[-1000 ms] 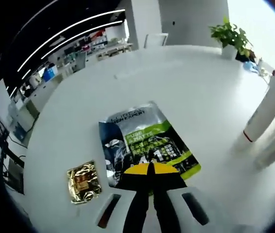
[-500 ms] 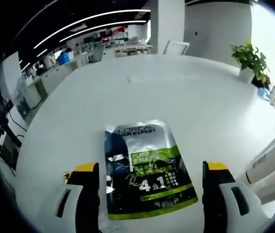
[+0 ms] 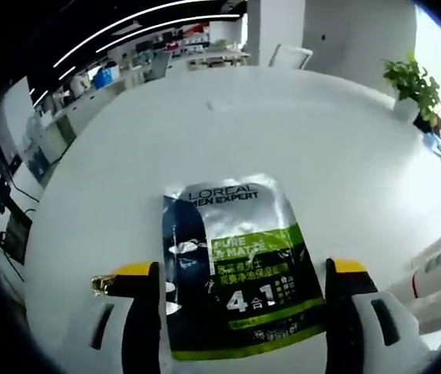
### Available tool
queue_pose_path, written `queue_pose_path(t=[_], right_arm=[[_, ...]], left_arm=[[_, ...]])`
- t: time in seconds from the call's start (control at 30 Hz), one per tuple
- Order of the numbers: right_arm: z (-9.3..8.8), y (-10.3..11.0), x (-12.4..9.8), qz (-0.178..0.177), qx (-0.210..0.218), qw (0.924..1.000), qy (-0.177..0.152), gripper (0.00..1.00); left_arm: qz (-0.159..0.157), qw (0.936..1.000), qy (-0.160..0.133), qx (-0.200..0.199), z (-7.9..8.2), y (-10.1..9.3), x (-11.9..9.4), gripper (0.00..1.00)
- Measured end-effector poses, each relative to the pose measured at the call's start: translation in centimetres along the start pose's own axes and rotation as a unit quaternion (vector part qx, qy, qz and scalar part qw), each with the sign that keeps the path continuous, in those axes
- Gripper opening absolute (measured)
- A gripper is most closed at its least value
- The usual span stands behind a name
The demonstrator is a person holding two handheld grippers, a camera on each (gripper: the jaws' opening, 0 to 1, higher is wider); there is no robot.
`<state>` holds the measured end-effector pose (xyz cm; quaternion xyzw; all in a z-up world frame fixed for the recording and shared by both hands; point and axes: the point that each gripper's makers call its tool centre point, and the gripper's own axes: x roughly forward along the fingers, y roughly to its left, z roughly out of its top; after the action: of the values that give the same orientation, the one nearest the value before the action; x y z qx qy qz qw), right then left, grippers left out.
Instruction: Arrange the skincare products in the storage area until every visible bottle or jar stands upright without overlapping.
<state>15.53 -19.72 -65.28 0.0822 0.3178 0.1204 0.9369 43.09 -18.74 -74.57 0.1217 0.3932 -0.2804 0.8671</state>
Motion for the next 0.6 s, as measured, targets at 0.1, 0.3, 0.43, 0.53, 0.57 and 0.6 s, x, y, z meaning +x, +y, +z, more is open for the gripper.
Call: queue_pose_path(t=[0.1, 0.3, 0.43, 0.53, 0.57, 0.6], right_arm=[[-0.04, -0.05, -0.02, -0.001, -0.003, 1.0000, 0.001, 0.97], [-0.11, -0.03, -0.04, 0.000, -0.004, 1.0000, 0.001, 0.98], [-0.11, -0.01, -0.04, -0.001, -0.004, 1.0000, 0.001, 0.98], [-0.10, -0.02, -0.05, -0.002, -0.004, 1.0000, 0.001, 0.98], [-0.10, -0.03, -0.05, -0.002, -0.004, 1.0000, 0.001, 0.98], [-0.09, -0.03, -0.05, -0.002, -0.004, 1.0000, 0.001, 0.98]], left_arm=[[-0.005, 1.0000, -0.001, 0.002, 0.08, -0.48, -0.01, 0.68], [-0.007, 0.9999, -0.004, 0.007, -0.01, -0.30, -0.09, 0.66], [-0.006, 0.9999, -0.007, 0.007, -0.03, -0.29, -0.10, 0.65], [-0.009, 0.9999, -0.005, 0.009, -0.10, -0.41, -0.21, 0.63], [-0.011, 0.9998, -0.006, 0.013, -0.08, -0.48, -0.28, 0.60], [-0.019, 0.9995, -0.008, 0.022, 0.01, -0.76, -0.39, 0.54]])
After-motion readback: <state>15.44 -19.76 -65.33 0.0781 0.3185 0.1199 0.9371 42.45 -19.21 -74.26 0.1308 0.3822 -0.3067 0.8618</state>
